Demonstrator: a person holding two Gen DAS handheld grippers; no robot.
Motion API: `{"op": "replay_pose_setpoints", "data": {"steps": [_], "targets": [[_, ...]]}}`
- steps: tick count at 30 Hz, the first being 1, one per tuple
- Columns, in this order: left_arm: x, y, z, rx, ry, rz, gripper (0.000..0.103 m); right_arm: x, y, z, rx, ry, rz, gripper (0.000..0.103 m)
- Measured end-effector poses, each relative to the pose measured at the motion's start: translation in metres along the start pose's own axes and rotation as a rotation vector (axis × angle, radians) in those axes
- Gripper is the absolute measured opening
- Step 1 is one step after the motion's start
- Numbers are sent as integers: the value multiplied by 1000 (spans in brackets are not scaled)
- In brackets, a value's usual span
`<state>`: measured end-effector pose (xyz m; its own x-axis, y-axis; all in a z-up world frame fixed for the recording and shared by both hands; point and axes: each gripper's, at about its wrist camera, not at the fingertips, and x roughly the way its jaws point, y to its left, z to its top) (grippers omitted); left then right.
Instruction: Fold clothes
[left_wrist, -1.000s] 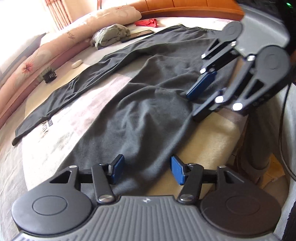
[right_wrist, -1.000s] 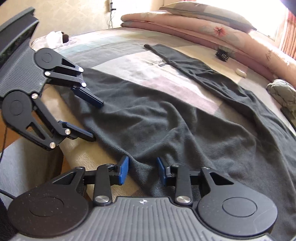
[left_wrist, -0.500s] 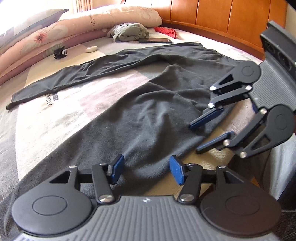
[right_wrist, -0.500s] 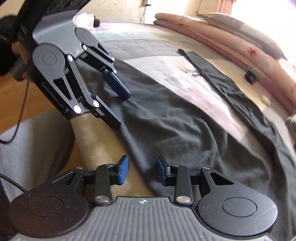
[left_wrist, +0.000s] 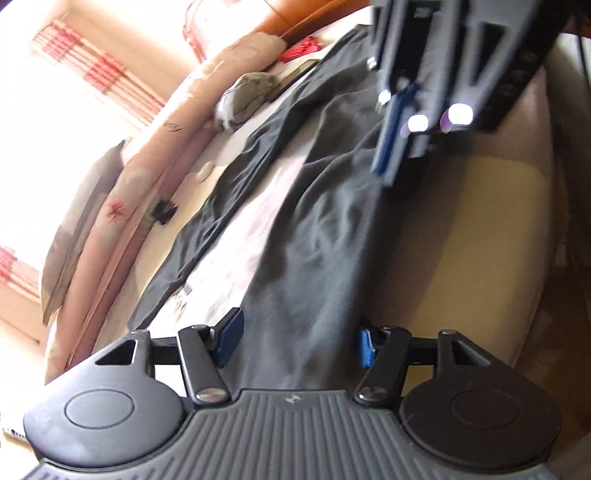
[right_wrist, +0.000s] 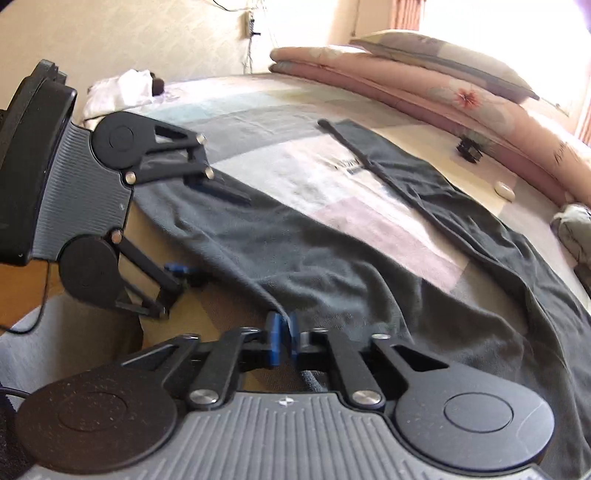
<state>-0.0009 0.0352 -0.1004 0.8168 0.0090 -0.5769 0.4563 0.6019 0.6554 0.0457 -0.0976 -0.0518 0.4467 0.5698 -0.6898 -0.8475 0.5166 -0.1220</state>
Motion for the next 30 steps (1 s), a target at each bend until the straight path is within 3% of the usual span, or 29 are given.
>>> {"op": "replay_pose_setpoints", "data": {"steps": [2, 5, 8, 16, 19, 21, 22, 23, 30], "targets": [[-1, 7, 2, -56, -1, -10, 63, 8, 16, -4, -72, 9, -50, 42], [-3, 7, 1, -23, -7, 28, 63, 25, 44, -12, -224, 21, -178, 42], [-2, 7, -16, 35, 45, 75, 63, 29, 55, -23, -355, 20, -316, 42], [-5, 29, -92, 115, 213, 255, 60, 2, 8, -56, -290, 102, -476, 39], [-2, 31, -106, 176, 249, 291, 46, 1, 4, -62, -287, 119, -488, 31], [1, 29, -113, 221, 276, 281, 7, 2, 6, -62, -288, 119, -479, 20], [1, 28, -116, 242, 283, 271, 2, 3, 8, -61, -287, 120, -464, 9], [0, 27, -118, 262, 286, 258, 1, 3, 11, -60, -285, 120, -447, 5], [-16, 33, -124, 270, 297, 205, 0, -4, 21, -50, -248, 127, -341, 4]]}}
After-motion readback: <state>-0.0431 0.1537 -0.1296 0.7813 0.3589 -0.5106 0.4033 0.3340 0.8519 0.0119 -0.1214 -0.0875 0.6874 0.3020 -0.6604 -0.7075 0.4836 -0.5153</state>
